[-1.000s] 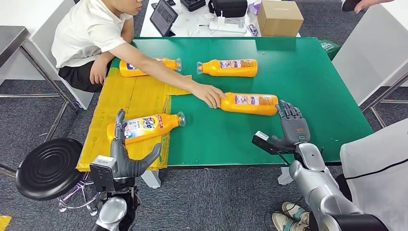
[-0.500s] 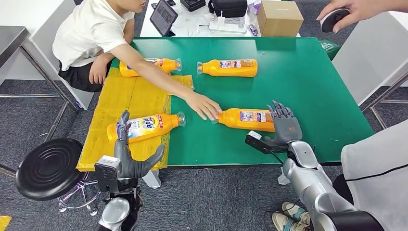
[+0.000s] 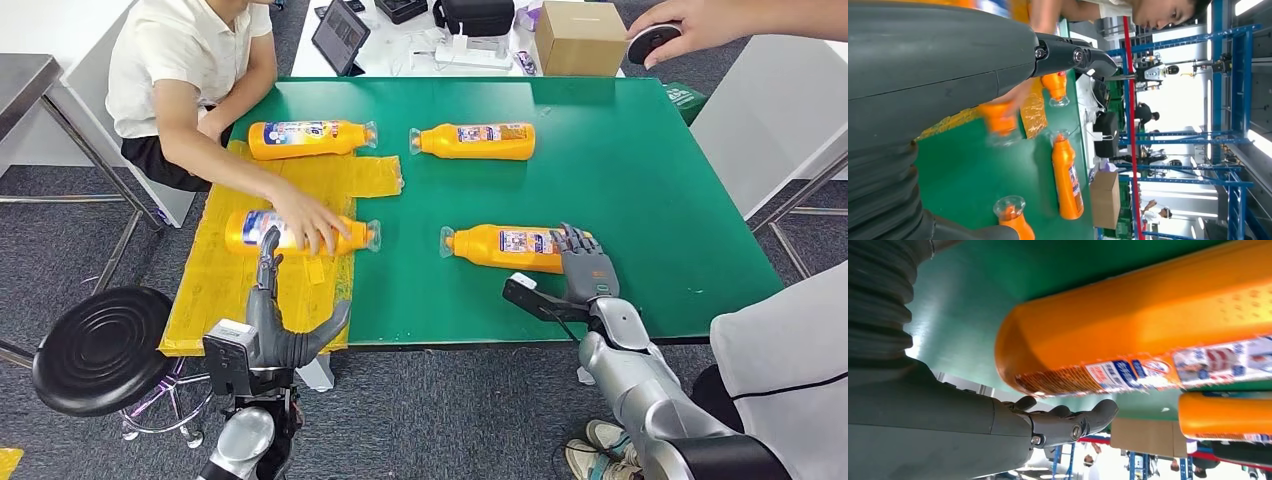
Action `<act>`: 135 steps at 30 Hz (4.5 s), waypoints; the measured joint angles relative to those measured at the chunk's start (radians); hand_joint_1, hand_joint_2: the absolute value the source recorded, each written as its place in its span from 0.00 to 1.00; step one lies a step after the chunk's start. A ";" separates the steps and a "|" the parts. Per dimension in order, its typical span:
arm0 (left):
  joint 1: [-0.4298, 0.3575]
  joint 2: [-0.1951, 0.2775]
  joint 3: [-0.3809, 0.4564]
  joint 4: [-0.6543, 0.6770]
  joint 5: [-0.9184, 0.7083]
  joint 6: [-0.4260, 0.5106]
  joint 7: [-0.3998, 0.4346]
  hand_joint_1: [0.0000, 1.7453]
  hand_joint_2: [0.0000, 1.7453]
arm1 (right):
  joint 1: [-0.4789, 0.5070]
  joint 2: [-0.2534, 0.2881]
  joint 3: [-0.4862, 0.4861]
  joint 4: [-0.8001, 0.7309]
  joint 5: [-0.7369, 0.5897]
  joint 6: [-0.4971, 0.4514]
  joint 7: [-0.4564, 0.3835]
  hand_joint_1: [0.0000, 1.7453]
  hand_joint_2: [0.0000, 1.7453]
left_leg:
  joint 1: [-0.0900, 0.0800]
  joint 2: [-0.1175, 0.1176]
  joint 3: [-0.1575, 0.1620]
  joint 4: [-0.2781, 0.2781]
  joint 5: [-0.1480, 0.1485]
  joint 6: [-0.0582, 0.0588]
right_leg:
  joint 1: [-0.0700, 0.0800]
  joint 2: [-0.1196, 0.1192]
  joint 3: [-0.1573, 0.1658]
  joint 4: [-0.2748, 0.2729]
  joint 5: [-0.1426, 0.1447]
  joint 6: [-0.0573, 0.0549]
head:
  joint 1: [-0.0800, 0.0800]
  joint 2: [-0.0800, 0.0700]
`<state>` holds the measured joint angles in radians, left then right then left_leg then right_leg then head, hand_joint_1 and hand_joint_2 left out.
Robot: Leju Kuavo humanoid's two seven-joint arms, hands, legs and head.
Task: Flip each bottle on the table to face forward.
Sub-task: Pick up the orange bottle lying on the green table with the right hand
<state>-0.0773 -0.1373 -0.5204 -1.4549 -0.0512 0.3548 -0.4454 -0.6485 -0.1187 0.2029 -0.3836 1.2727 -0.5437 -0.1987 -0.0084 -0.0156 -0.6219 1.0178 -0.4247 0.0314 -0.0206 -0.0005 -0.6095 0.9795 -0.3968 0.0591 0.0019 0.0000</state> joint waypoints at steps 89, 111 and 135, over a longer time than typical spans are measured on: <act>-0.011 0.000 -0.025 0.034 0.033 -0.013 -0.014 0.00 1.00 | -0.035 0.010 -0.123 0.067 0.020 -0.143 -0.025 0.00 1.00 | 0.000 0.000 0.000 0.000 0.000 0.000 | 0.000 0.000 0.000 0.000 0.000 0.000 | 0.000 0.000; 0.008 0.022 -0.030 -0.006 0.011 -0.046 -0.004 0.00 1.00 | 0.001 0.018 -0.213 0.081 -0.127 0.002 -0.119 0.00 1.00 | 0.000 0.000 0.000 0.000 0.000 0.000 | 0.000 0.000 0.000 0.000 0.000 0.000 | 0.000 0.000; 0.022 0.026 -0.032 -0.013 0.013 -0.072 0.005 0.00 1.00 | 0.007 0.023 -0.222 0.085 -0.013 -0.077 -0.057 0.00 1.00 | 0.000 0.000 0.000 0.000 0.000 0.000 | 0.000 0.000 0.001 0.000 0.000 0.000 | 0.000 0.000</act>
<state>-0.0554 -0.1118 -0.5527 -1.4683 -0.0378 0.2831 -0.4402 -0.6417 -0.0954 -0.0190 -0.2983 1.2596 -0.6204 -0.2552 -0.0084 -0.0156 -0.6215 1.0178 -0.4246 0.0314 -0.0206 -0.0005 -0.6090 0.9795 -0.3968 0.0590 0.0018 0.0000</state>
